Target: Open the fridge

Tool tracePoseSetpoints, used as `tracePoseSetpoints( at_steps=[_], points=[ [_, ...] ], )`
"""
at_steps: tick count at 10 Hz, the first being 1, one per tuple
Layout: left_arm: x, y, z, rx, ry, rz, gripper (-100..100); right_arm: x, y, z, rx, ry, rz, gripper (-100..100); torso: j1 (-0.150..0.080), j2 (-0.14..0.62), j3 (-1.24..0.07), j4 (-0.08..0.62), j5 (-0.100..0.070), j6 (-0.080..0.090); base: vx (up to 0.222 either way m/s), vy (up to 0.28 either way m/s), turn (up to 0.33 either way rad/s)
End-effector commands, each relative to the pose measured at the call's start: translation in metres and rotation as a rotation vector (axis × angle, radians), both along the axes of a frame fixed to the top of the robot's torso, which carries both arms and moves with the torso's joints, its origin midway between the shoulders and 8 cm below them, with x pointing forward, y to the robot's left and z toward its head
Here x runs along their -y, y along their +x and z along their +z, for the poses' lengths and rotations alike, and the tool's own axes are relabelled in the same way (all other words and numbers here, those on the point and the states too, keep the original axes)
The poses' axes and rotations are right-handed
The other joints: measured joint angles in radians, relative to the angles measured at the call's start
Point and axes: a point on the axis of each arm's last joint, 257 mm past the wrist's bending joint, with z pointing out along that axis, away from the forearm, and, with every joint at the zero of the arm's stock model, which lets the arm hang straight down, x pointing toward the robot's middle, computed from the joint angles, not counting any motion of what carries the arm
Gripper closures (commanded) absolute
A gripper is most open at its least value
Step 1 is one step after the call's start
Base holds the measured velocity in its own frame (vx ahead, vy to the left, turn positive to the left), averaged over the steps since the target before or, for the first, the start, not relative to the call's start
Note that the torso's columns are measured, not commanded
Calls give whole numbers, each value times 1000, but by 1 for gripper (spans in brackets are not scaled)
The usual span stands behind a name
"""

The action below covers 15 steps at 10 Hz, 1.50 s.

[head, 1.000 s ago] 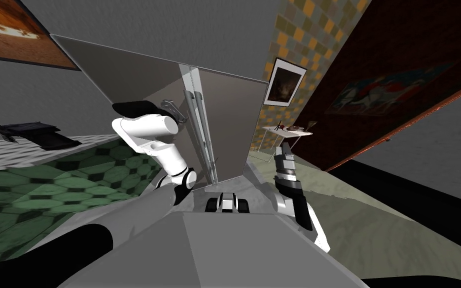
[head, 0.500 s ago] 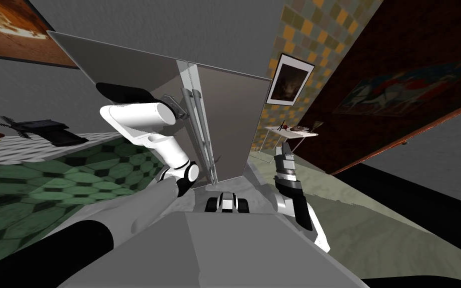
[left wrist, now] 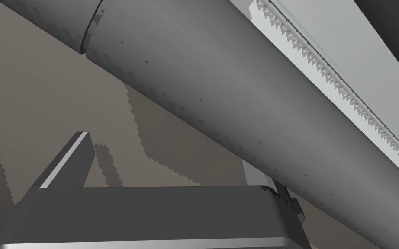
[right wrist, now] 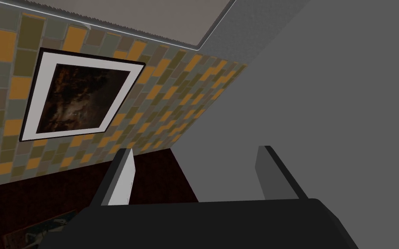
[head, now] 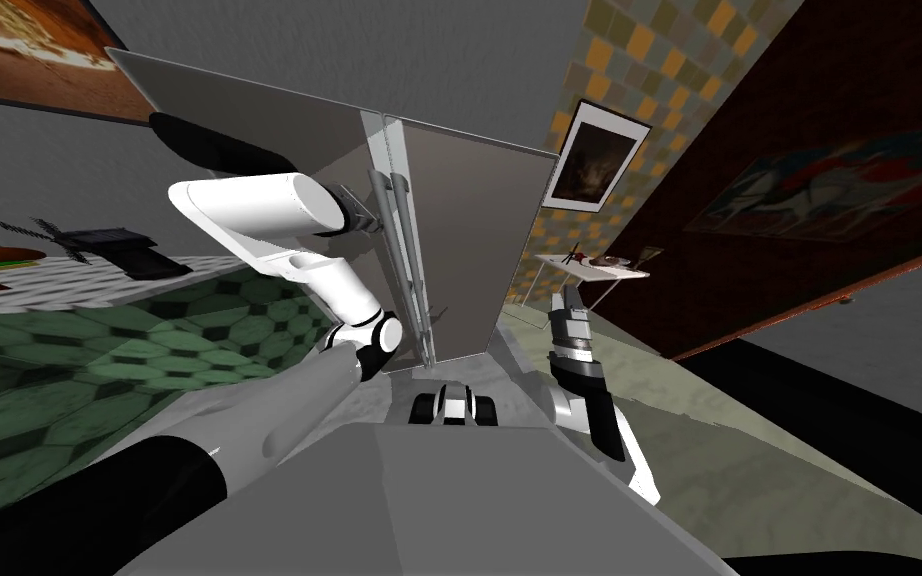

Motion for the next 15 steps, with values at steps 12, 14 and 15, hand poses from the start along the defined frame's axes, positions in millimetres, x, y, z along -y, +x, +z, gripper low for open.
tracePoseSetpoints(
  at_steps=[12,14,15],
  points=[
    [71,-12,35,-49,-159,-172,-100,0,0,0,0,0,0,0,-23,12,8,9,-12,10,2,-17,53],
    [79,-13,37,-57,-172,-191,-100,0,0,0,0,0,0,0,-27,14,9,10,-15,11,-2,-13,50],
    [86,-15,38,-64,-181,-208,-100,0,0,0,0,0,0,0,-29,16,11,10,-16,12,5,0,37]
  ],
)
